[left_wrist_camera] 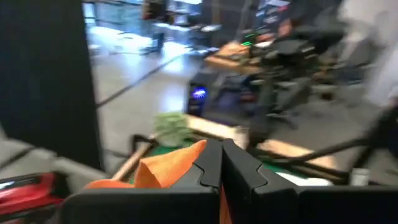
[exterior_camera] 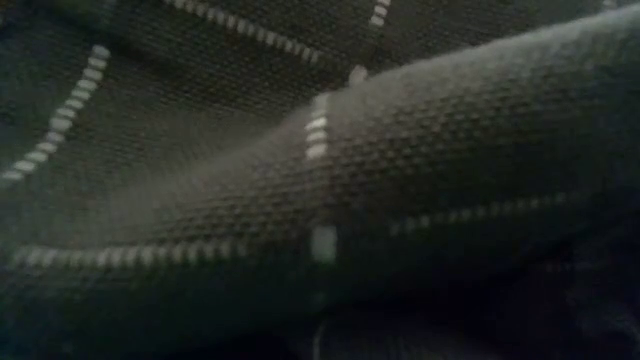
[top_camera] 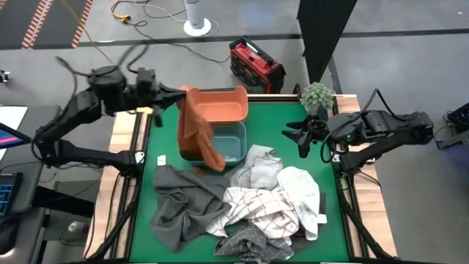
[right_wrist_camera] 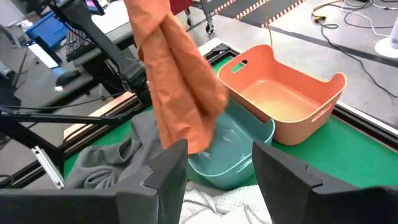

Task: Sort towels by color in basket
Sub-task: Put the orange towel into the green bin

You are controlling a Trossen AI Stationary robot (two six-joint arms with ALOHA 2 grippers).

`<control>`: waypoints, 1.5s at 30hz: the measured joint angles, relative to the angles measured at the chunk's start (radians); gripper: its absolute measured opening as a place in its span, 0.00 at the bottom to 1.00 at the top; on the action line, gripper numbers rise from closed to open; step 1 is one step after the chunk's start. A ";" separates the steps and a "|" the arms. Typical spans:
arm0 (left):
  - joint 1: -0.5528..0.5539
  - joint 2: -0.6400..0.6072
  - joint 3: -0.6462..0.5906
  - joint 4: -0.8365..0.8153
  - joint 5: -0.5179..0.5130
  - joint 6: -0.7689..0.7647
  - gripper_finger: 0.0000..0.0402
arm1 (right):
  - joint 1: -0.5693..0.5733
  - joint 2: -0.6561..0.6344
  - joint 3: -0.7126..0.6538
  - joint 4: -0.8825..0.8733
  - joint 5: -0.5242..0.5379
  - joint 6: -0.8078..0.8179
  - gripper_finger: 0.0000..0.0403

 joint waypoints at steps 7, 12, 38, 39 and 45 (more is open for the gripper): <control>-0.015 0.139 -0.001 0.087 -0.093 0.048 0.00 | 0.004 0.000 0.000 0.002 0.000 0.001 0.51; -0.067 0.293 -0.002 0.162 -0.080 0.031 0.00 | 0.003 0.000 0.000 0.004 0.000 0.001 0.51; -0.230 0.439 -0.001 -0.342 -0.080 -0.101 0.00 | 0.041 -0.029 0.001 0.003 0.004 0.010 0.51; -0.223 0.437 -0.001 -0.395 -0.092 -0.111 0.00 | 0.041 -0.028 0.001 0.003 0.004 0.010 0.51; -0.194 0.426 -0.001 -0.665 -0.194 -0.147 0.00 | 0.041 -0.018 0.001 0.005 0.005 0.013 0.51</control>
